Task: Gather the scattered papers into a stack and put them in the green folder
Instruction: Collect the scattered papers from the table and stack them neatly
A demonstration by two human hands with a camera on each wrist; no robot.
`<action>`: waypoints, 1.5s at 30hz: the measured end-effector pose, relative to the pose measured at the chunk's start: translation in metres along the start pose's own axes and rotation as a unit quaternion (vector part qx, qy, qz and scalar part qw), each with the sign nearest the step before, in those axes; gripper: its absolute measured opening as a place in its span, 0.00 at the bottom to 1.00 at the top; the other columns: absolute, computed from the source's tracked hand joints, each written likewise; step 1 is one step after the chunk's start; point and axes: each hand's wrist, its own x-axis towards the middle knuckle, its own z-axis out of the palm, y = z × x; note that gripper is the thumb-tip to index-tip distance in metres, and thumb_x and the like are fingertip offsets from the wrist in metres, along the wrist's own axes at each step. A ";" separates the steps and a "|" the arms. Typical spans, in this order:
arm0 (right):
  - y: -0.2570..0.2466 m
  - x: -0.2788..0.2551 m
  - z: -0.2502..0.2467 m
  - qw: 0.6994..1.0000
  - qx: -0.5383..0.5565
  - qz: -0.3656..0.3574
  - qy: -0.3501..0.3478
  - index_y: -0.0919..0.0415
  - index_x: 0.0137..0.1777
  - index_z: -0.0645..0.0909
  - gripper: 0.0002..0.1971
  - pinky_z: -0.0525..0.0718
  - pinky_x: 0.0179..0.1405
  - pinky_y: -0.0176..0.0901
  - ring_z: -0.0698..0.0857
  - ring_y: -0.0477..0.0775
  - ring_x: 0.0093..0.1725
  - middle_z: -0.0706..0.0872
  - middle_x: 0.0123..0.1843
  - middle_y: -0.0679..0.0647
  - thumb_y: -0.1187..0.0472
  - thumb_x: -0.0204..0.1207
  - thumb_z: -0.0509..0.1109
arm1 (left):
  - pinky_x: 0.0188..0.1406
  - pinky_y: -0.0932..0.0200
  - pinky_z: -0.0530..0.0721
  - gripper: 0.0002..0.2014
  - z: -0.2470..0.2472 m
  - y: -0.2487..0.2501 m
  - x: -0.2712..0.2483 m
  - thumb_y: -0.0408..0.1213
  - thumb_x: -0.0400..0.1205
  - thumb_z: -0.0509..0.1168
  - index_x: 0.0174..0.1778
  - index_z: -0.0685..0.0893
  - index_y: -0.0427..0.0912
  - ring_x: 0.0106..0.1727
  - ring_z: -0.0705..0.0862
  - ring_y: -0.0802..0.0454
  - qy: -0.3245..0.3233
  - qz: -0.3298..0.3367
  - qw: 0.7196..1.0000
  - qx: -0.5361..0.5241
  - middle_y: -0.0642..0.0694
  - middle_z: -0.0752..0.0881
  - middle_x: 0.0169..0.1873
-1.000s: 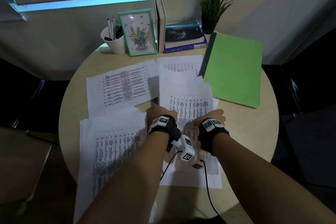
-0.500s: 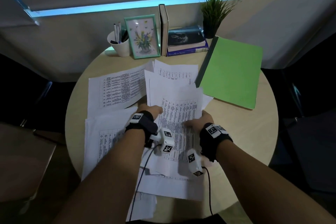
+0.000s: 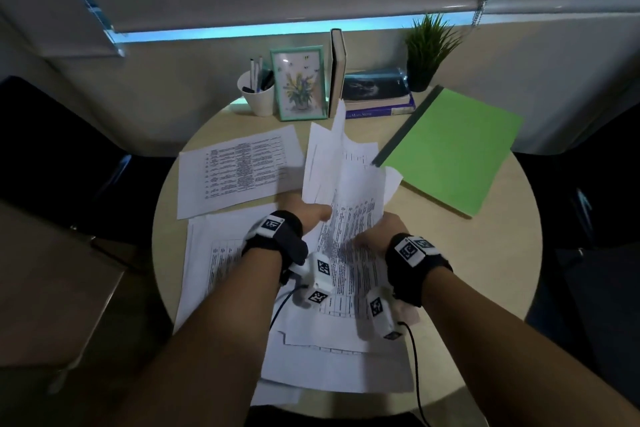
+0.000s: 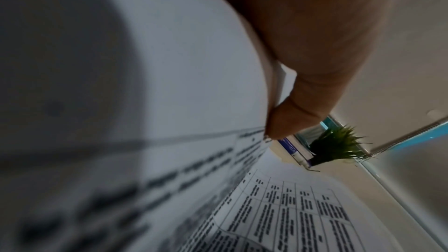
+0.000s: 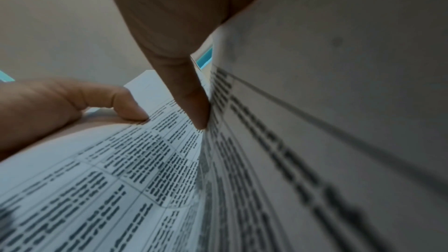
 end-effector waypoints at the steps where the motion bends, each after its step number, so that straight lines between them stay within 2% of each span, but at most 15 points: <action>1: 0.001 -0.002 -0.002 1.000 0.001 -0.005 0.003 0.62 0.51 0.85 0.17 0.88 0.43 0.46 0.89 0.58 0.43 0.89 0.43 0.56 0.64 0.61 0.82 | 0.52 0.42 0.88 0.35 0.004 -0.003 0.004 0.50 0.48 0.72 0.52 0.86 0.40 0.50 0.88 0.42 -0.001 0.007 1.000 0.000 0.42 0.90 0.50; 5: 0.002 -0.011 -0.012 1.000 0.018 -0.011 0.020 0.61 0.49 0.84 0.16 0.89 0.43 0.47 0.89 0.58 0.42 0.89 0.44 0.57 0.63 0.61 0.81 | 0.52 0.46 0.88 0.33 -0.002 0.015 -0.018 0.51 0.51 0.72 0.52 0.86 0.41 0.47 0.88 0.43 -0.006 0.024 1.000 0.011 0.45 0.90 0.46; 11: -0.008 -0.027 -0.015 0.997 0.077 -0.020 -0.009 0.62 0.42 0.81 0.11 0.76 0.21 0.32 0.83 0.50 0.31 0.85 0.37 0.54 0.65 0.65 0.81 | 0.36 0.63 0.82 0.09 -0.037 0.039 -0.044 0.37 0.69 0.73 0.43 0.85 0.40 0.38 0.84 0.49 0.025 0.075 0.995 0.066 0.49 0.86 0.34; 13: -0.012 -0.031 -0.012 0.995 0.098 -0.022 -0.021 0.65 0.49 0.83 0.15 0.74 0.18 0.30 0.82 0.48 0.31 0.85 0.38 0.53 0.65 0.64 0.82 | 0.33 0.65 0.78 0.07 -0.046 0.042 -0.049 0.35 0.71 0.72 0.43 0.85 0.41 0.37 0.82 0.51 0.031 0.078 0.993 0.078 0.50 0.85 0.34; 15: -0.017 -0.035 -0.007 0.992 0.116 -0.029 -0.035 0.65 0.47 0.84 0.13 0.75 0.15 0.28 0.82 0.48 0.31 0.85 0.39 0.54 0.67 0.64 0.82 | 0.35 0.64 0.77 0.07 -0.054 0.044 -0.052 0.35 0.70 0.71 0.43 0.85 0.41 0.37 0.82 0.51 0.038 0.071 0.993 0.086 0.49 0.85 0.35; 17: -0.024 -0.040 -0.001 0.991 0.121 -0.046 -0.044 0.64 0.42 0.83 0.11 0.80 0.22 0.30 0.85 0.53 0.34 0.87 0.39 0.55 0.67 0.64 0.82 | 0.32 0.64 0.76 0.09 -0.066 0.044 -0.055 0.37 0.69 0.71 0.43 0.85 0.39 0.36 0.83 0.51 0.049 0.059 0.993 0.095 0.46 0.87 0.36; 20: -0.038 -0.046 0.004 0.985 0.147 -0.085 -0.042 0.65 0.56 0.85 0.19 0.82 0.35 0.37 0.87 0.58 0.44 0.88 0.47 0.57 0.66 0.64 0.82 | 0.34 0.63 0.77 0.09 -0.083 0.044 -0.058 0.38 0.69 0.71 0.42 0.85 0.40 0.38 0.83 0.48 0.081 0.071 0.990 0.088 0.47 0.87 0.37; 23: -0.052 -0.048 -0.006 0.978 0.169 -0.118 -0.016 0.63 0.58 0.85 0.17 0.81 0.32 0.34 0.86 0.55 0.41 0.88 0.49 0.56 0.67 0.68 0.78 | 0.41 0.61 0.79 0.03 -0.092 0.050 -0.062 0.31 0.72 0.71 0.37 0.84 0.42 0.42 0.85 0.46 0.097 0.108 0.989 0.020 0.49 0.87 0.36; 25: -0.061 -0.047 -0.019 0.972 0.187 -0.139 0.020 0.62 0.58 0.85 0.15 0.81 0.28 0.33 0.86 0.52 0.38 0.89 0.48 0.57 0.67 0.70 0.76 | 0.46 0.60 0.80 0.06 -0.094 0.057 -0.066 0.29 0.74 0.72 0.45 0.86 0.39 0.47 0.86 0.46 0.091 0.132 0.987 -0.025 0.47 0.88 0.42; 28: -0.072 -0.047 -0.043 0.963 0.201 -0.163 0.069 0.64 0.58 0.85 0.14 0.83 0.30 0.34 0.86 0.51 0.37 0.88 0.45 0.55 0.64 0.73 0.76 | 0.51 0.60 0.78 0.16 -0.091 0.069 -0.071 0.36 0.76 0.75 0.58 0.85 0.37 0.51 0.85 0.49 0.091 0.170 0.980 -0.047 0.47 0.86 0.50; 32: -0.083 -0.052 -0.070 0.941 0.232 -0.223 0.100 0.64 0.57 0.84 0.12 0.81 0.25 0.29 0.85 0.43 0.35 0.87 0.42 0.50 0.62 0.75 0.75 | 0.44 0.59 0.74 0.26 -0.080 0.086 -0.073 0.47 0.77 0.74 0.61 0.79 0.29 0.51 0.81 0.49 0.156 0.180 0.970 -0.054 0.44 0.84 0.47; 34: -0.083 -0.056 -0.081 0.925 0.255 -0.256 0.117 0.64 0.58 0.85 0.13 0.81 0.26 0.24 0.84 0.38 0.36 0.87 0.43 0.49 0.64 0.74 0.76 | 0.47 0.56 0.76 0.31 -0.075 0.091 -0.073 0.49 0.76 0.74 0.63 0.74 0.27 0.55 0.80 0.47 0.179 0.181 0.963 -0.086 0.43 0.81 0.50; 39: -0.069 -0.055 -0.101 0.909 0.278 -0.283 0.129 0.63 0.54 0.87 0.15 0.87 0.38 0.32 0.90 0.41 0.39 0.90 0.44 0.50 0.64 0.67 0.82 | 0.43 0.62 0.76 0.16 -0.065 0.085 -0.078 0.44 0.74 0.76 0.43 0.77 0.39 0.43 0.79 0.53 0.161 0.202 0.952 -0.161 0.52 0.81 0.39; 42: -0.057 -0.048 -0.097 0.918 0.275 -0.258 0.120 0.65 0.54 0.87 0.18 0.88 0.41 0.36 0.90 0.48 0.42 0.91 0.47 0.55 0.64 0.64 0.84 | 0.40 0.64 0.81 0.15 -0.051 0.072 -0.074 0.43 0.71 0.79 0.47 0.84 0.42 0.44 0.85 0.56 0.110 0.192 0.956 -0.193 0.53 0.87 0.40; 45: -0.050 -0.046 -0.088 0.931 0.269 -0.219 0.113 0.60 0.47 0.85 0.11 0.86 0.38 0.37 0.87 0.50 0.42 0.88 0.43 0.51 0.65 0.67 0.81 | 0.40 0.63 0.78 0.10 -0.033 0.064 -0.072 0.41 0.74 0.76 0.47 0.84 0.45 0.45 0.84 0.54 0.095 0.164 0.963 -0.194 0.54 0.86 0.40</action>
